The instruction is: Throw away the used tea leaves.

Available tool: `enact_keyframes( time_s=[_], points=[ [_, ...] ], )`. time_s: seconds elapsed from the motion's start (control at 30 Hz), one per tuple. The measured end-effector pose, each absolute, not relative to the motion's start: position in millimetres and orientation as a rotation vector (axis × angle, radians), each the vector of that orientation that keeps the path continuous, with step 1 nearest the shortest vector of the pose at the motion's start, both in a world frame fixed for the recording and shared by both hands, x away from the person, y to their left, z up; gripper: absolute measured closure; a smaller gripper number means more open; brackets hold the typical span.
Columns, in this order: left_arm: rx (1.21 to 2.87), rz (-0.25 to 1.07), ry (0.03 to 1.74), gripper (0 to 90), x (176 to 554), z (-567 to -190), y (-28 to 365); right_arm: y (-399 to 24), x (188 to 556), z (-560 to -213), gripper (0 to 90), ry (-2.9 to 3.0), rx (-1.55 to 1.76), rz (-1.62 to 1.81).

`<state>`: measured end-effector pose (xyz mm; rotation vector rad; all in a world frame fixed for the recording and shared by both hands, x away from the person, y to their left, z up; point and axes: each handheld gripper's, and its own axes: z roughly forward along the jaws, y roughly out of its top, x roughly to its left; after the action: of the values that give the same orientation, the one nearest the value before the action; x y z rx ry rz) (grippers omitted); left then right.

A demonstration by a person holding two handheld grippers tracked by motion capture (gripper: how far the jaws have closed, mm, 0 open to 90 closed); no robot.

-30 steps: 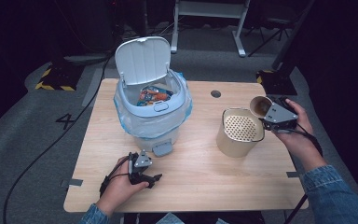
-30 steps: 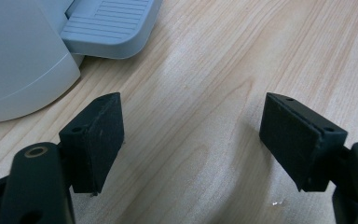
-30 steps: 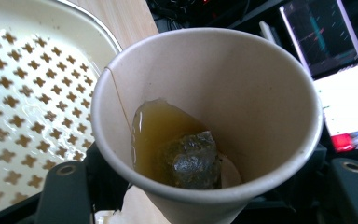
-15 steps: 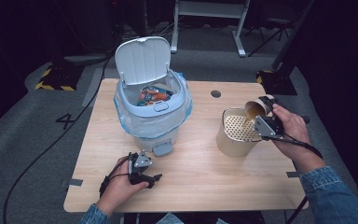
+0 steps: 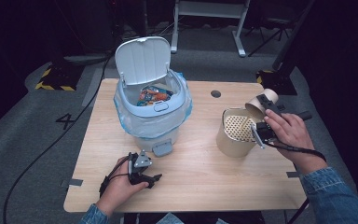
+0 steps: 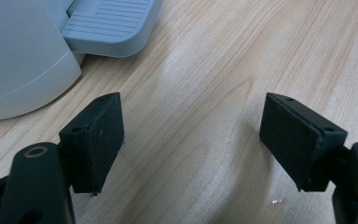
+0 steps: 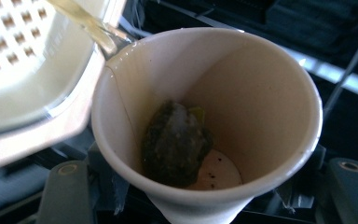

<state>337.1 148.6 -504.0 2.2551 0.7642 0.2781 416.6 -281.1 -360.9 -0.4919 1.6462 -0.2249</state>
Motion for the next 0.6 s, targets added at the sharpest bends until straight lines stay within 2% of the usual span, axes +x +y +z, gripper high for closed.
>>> enact_keyframes(
  time_s=[0.2, 0.6],
  points=[
    [2.256, 0.278, 0.765, 22.4, 337.0, -504.0, 148.7, -277.4, 412.8, -366.3, 33.1, 1.497, -0.650, -0.438],
    [2.256, 0.278, 0.764, 22.4, 337.0, -504.0, 148.9, -278.5, 408.0, -367.3, 33.0, 1.345, -0.754, -0.578]
  ],
)
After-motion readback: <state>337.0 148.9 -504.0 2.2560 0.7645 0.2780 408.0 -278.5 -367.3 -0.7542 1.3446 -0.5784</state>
